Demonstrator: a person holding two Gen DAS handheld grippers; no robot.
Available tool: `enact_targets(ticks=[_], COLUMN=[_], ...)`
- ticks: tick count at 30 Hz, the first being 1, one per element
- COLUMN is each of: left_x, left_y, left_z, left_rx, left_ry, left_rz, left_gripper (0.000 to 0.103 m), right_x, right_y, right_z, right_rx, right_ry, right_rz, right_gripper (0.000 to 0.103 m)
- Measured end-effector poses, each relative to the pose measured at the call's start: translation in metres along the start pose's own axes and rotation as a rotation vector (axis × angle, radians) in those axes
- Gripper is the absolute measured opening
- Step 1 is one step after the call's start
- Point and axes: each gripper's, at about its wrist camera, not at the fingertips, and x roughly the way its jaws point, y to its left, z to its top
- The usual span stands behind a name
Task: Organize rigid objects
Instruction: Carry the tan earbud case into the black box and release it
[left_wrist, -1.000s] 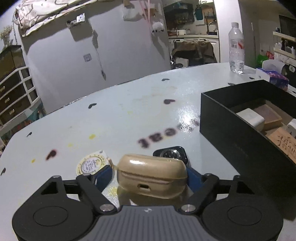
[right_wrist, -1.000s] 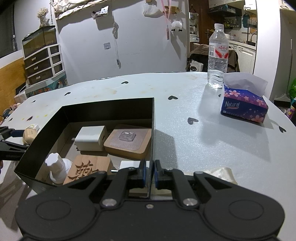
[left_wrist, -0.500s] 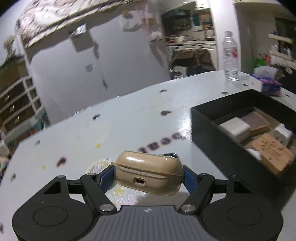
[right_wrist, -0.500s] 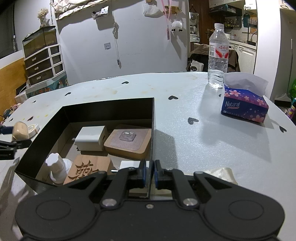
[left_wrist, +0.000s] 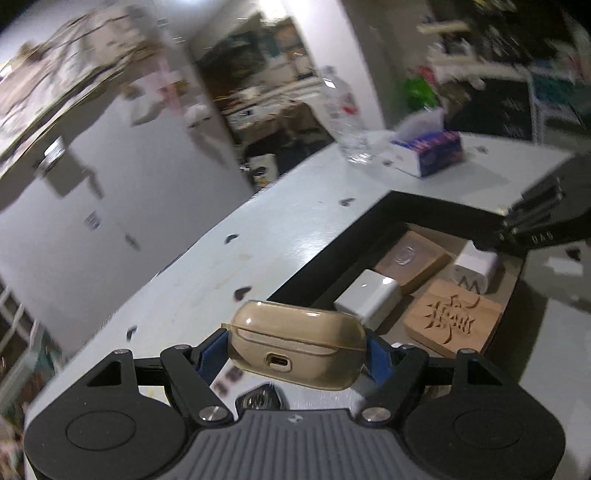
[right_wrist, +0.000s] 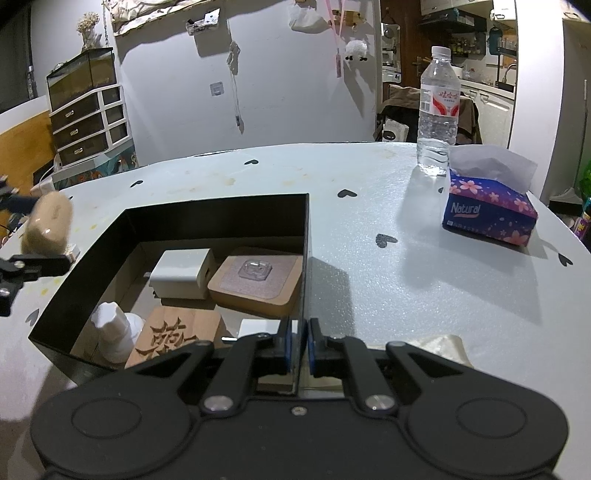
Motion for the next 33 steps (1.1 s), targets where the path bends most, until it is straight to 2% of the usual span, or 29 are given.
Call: enact_targets(ticks=[5,10,28,33], left_x=[0.026,0.042,0.061,0.067], left_y=[-0.015,-0.023,-0.039,-0.036], left_z=[0.019,0.029,0.04,0.036], left_rx=[0.161,0.255,0.455,0.511], left_ry=[0.076,0.113,0.156,0.205], left_rz=[-0.044,-0.074,-0.16,-0.172], left_gripper=[0.076,0.076,0.076,0.076], right_x=[0.0,0.0,0.0,0.0], right_y=[-0.002,-0.002,-0.004,-0.005], right_z=[0.0,0.0,-0.001,-0.001], right_rx=[0.001,0.006,0.019,0.025], right_ry=[-0.001,-0.001,-0.001,-0.002], right_rz=[0.004,0.005,0.006,0.013], right_gripper=[0.009,0.009,0.008,0.008])
